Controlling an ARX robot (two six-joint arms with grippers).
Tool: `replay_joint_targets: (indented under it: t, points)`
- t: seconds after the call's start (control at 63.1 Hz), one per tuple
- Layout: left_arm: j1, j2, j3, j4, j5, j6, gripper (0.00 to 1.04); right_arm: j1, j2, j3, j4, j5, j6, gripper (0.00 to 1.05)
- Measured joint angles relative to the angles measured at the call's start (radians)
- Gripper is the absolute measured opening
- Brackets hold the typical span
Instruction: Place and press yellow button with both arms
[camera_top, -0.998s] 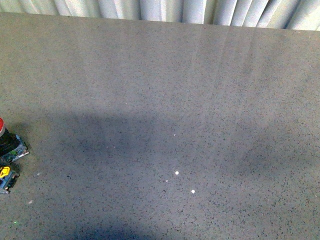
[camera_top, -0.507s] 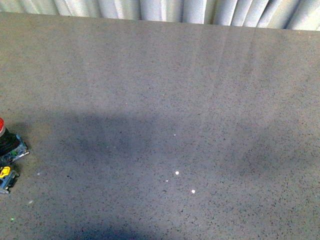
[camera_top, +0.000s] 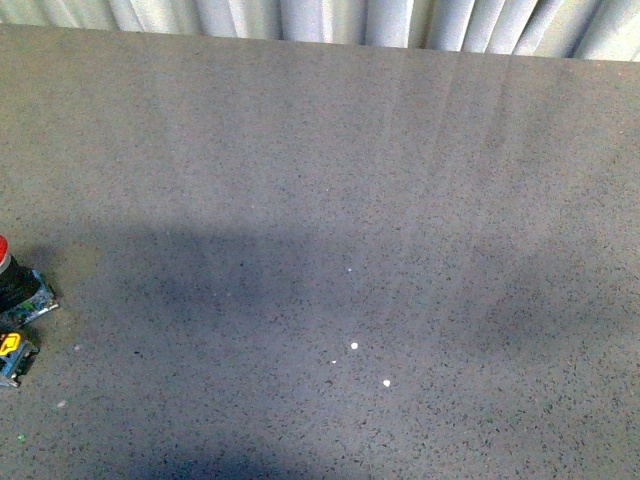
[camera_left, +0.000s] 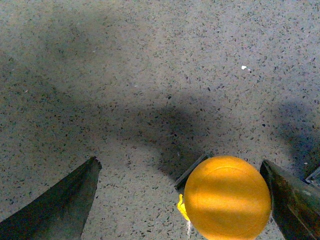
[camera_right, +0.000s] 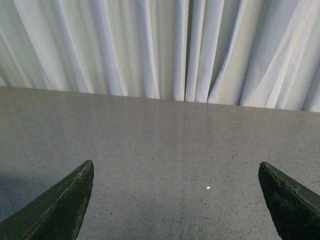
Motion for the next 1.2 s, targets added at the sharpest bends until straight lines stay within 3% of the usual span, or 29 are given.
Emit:
replay_joint_targets:
  t: [0.19, 0.523, 0.681, 0.982, 1.204]
  points:
    - [0.000, 0.000, 0.000, 0.000, -0.004, 0.001, 0.95, 0.000, 0.000, 0.000, 0.000, 0.000, 0.000, 0.96]
    - [0.000, 0.000, 0.000, 0.000, -0.005, 0.011, 0.63, 0.000, 0.000, 0.000, 0.000, 0.000, 0.000, 0.96]
    - [0.000, -0.001, -0.001, 0.000, -0.003, 0.014, 0.58, 0.000, 0.000, 0.000, 0.000, 0.000, 0.000, 0.96]
    - [0.018, -0.077, 0.000, -0.061, 0.017, 0.021, 0.39, 0.000, 0.000, 0.000, 0.000, 0.000, 0.000, 0.96]
    - [0.022, -0.135, 0.005, -0.105, 0.032, 0.039, 0.34, 0.000, 0.000, 0.000, 0.000, 0.000, 0.000, 0.96]
